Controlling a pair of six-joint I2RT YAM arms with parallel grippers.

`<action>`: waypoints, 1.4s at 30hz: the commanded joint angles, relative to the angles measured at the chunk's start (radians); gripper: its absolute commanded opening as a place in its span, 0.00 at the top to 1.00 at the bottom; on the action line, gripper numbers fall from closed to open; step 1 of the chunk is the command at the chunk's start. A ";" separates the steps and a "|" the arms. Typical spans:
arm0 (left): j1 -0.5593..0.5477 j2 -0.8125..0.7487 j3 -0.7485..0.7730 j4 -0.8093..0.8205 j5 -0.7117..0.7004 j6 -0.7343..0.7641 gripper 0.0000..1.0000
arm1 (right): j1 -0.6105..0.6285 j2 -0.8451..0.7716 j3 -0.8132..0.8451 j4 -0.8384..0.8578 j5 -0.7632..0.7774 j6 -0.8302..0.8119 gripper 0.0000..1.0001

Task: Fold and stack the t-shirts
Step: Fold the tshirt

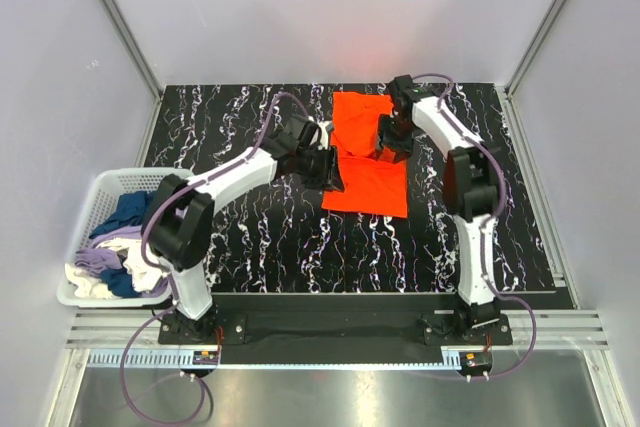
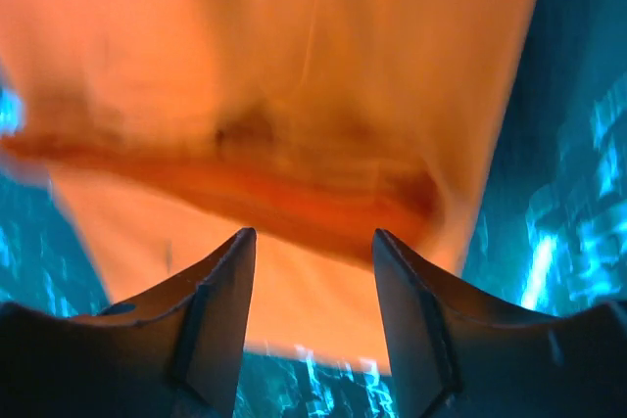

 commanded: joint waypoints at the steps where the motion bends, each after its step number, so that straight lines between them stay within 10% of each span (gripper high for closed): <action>1: 0.017 0.099 0.079 0.171 0.165 -0.011 0.57 | -0.003 -0.341 -0.229 0.069 -0.078 -0.081 0.41; 10: 0.063 0.326 0.206 0.220 0.298 -0.146 0.69 | -0.139 -0.521 -0.717 0.399 -0.514 0.043 0.68; 19: 0.086 0.359 0.188 0.193 0.285 -0.141 0.70 | -0.162 -0.397 -0.693 0.462 -0.650 0.082 0.83; 42: 0.096 0.075 -0.427 0.093 0.111 -0.158 0.69 | 0.002 -0.556 -1.214 0.692 -0.666 0.208 0.79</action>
